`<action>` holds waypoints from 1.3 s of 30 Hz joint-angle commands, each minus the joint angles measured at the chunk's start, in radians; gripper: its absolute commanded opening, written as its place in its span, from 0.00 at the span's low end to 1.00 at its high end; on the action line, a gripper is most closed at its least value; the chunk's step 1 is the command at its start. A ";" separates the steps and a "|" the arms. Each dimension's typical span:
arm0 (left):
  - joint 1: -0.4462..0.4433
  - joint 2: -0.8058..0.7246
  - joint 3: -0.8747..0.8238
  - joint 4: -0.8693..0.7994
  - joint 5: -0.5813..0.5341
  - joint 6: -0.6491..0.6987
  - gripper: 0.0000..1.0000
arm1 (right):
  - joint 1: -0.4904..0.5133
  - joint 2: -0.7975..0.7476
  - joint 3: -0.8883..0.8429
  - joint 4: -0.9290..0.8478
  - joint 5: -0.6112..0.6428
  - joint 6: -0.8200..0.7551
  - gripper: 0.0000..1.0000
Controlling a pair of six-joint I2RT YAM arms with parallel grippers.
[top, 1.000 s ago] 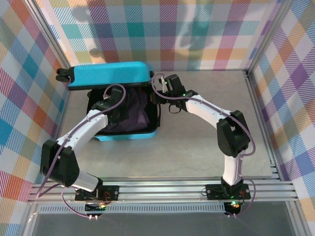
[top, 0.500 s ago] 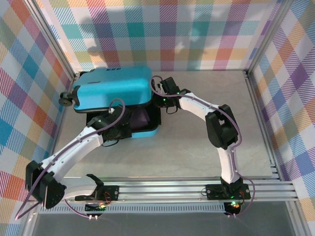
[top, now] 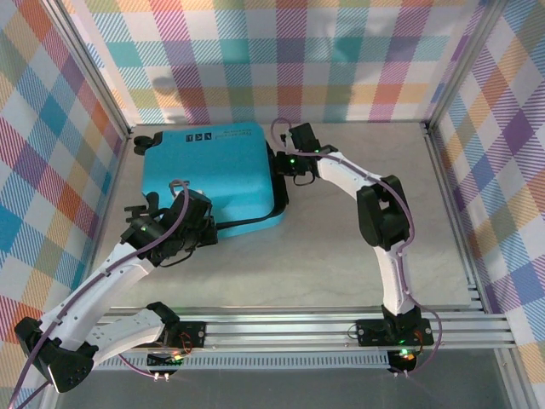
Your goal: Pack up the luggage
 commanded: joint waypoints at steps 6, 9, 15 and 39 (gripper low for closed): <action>0.026 -0.008 0.128 -0.046 -0.160 0.004 0.14 | -0.146 0.062 0.116 -0.108 -0.005 -0.072 0.00; 0.057 -0.003 0.162 -0.031 -0.191 0.027 0.18 | -0.204 0.107 0.207 -0.153 -0.027 -0.094 0.00; 0.202 0.060 0.165 0.028 -0.132 0.067 0.19 | -0.296 0.312 0.637 -0.343 -0.092 -0.115 0.00; 0.613 0.759 0.445 0.460 0.166 0.184 0.21 | -0.351 -0.111 0.113 -0.156 -0.142 -0.143 0.53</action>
